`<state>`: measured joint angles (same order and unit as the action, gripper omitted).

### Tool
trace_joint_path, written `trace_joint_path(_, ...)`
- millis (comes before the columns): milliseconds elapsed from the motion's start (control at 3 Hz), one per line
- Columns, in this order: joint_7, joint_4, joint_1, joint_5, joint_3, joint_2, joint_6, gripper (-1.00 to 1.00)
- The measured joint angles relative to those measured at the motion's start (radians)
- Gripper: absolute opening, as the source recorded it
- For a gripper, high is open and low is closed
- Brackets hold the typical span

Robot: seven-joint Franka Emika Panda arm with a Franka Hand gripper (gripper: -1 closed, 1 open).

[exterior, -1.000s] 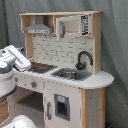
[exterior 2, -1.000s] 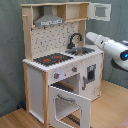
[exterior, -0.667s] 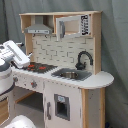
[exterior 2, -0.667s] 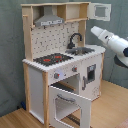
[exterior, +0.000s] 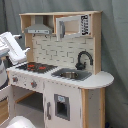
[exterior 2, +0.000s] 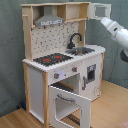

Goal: Play with the kitchen

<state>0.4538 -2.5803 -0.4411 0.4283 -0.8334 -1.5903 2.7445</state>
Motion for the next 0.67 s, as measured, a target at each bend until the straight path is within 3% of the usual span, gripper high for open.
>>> trace_joint_path(667,-0.111,0.031,0.057,0.099,0.058,-0.022,-0.16,1.0)
